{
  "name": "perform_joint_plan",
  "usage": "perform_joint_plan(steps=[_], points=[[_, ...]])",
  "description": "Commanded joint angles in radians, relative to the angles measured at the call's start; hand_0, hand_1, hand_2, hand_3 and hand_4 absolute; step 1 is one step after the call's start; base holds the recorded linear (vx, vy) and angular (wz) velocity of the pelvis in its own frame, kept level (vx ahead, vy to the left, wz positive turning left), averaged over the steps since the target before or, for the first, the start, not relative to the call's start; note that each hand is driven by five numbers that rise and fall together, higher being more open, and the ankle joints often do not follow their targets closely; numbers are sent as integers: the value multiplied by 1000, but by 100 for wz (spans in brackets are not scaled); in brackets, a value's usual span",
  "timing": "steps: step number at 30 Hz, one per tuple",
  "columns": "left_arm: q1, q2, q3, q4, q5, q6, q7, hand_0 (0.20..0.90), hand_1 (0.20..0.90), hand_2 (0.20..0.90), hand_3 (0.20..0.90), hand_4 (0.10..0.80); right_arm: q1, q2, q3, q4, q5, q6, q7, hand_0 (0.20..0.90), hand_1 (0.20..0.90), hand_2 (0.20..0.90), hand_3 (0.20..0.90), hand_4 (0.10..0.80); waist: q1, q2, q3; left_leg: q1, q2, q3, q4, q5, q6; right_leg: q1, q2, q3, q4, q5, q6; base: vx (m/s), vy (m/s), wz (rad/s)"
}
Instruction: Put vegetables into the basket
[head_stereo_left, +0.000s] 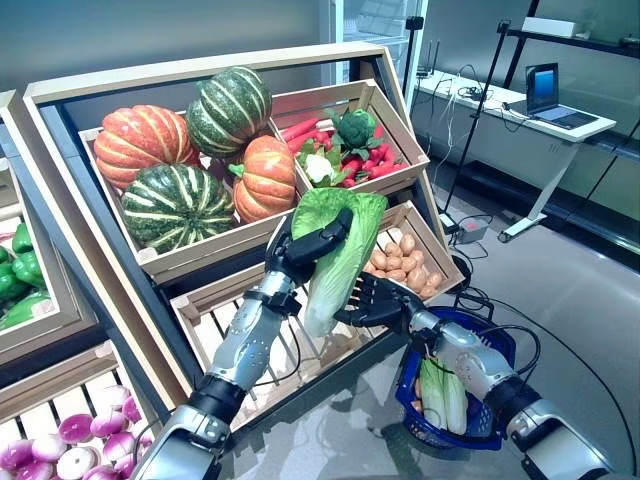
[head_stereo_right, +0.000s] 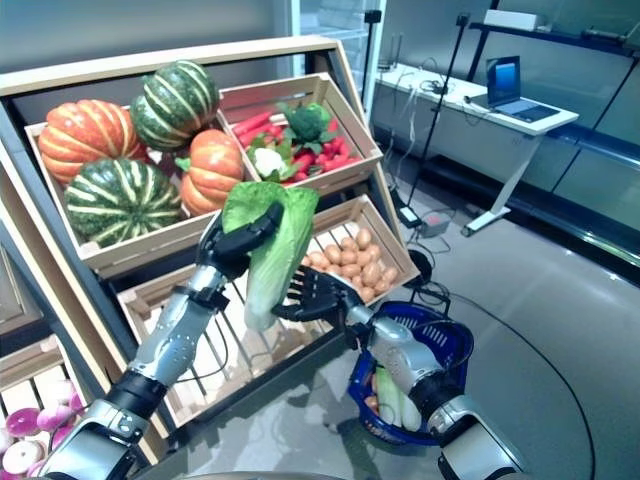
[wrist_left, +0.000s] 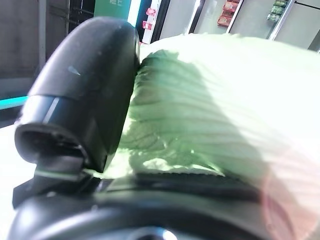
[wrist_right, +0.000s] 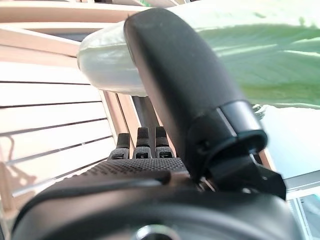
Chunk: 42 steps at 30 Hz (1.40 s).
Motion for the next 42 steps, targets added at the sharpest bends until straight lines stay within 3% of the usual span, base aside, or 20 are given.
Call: perform_joint_plan(steps=[1,9,17,28,37,38,39,40,42], points=[[-16,-42,-95,-41,6,26,-76,300,300,300,300,400,-228,92,-194,-112,250,-178,80,900,900,900,900,800,10,-42,3,-15,-32,3,1,-53,22,58,-33,16,2,-54,-10,0,0,0],[-6,-42,-91,-25,12,46,-114,300,300,300,300,400,-217,123,-204,-141,493,66,393,900,900,900,900,800,15,-45,-5,-14,-30,4,1,-56,20,59,-32,10,2,-57,-9,0,0,0],[1,-32,-83,-36,19,75,-126,300,300,300,300,400,-209,150,-205,-160,562,206,608,900,900,900,900,800,22,-45,-12,-14,-31,1,1,-57,21,61,-31,11,2,-60,-9,0,0,0],[9,-20,-76,-22,20,91,-152,300,300,300,300,400,-224,172,-232,-211,652,248,629,900,900,900,900,800,26,-46,-15,-18,-35,-5,1,-58,25,58,-28,20,2,-62,-9,0,0,0],[2,-21,-73,-22,17,88,-142,300,300,300,300,400,-211,160,-226,-172,601,268,581,900,900,900,900,800,21,-46,-13,-18,-33,-3,1,-53,25,56,-28,25,2,-58,-10,0,0,0],[0,-19,-73,-22,15,87,-138,300,300,300,300,400,-210,153,-223,-163,604,264,571,709,709,709,709,673,21,-46,-12,-18,-33,-2,1,-53,24,56,-28,24,2,-58,-9,0,0,0],[-2,-18,-72,-21,15,87,-137,300,300,300,300,400,-212,149,-221,-157,611,257,560,564,564,564,564,576,21,-46,-11,-18,-32,-2,1,-52,24,56,-28,24,2,-58,-9,0,0,0],[-2,-18,-71,-20,16,86,-138,300,300,300,300,400,-211,149,-221,-154,616,256,555,300,300,300,300,400,21,-46,-11,-19,-32,-3,1,-52,23,55,-28,24,2,-57,-9,0,0,0],[-3,-19,-69,-19,15,87,-130,300,300,300,300,400,-212,149,-220,-145,613,257,564,300,300,300,300,400,19,-46,-11,-18,-32,-3,1,-52,23,55,-29,24,2,-56,-9,0,0,0]])
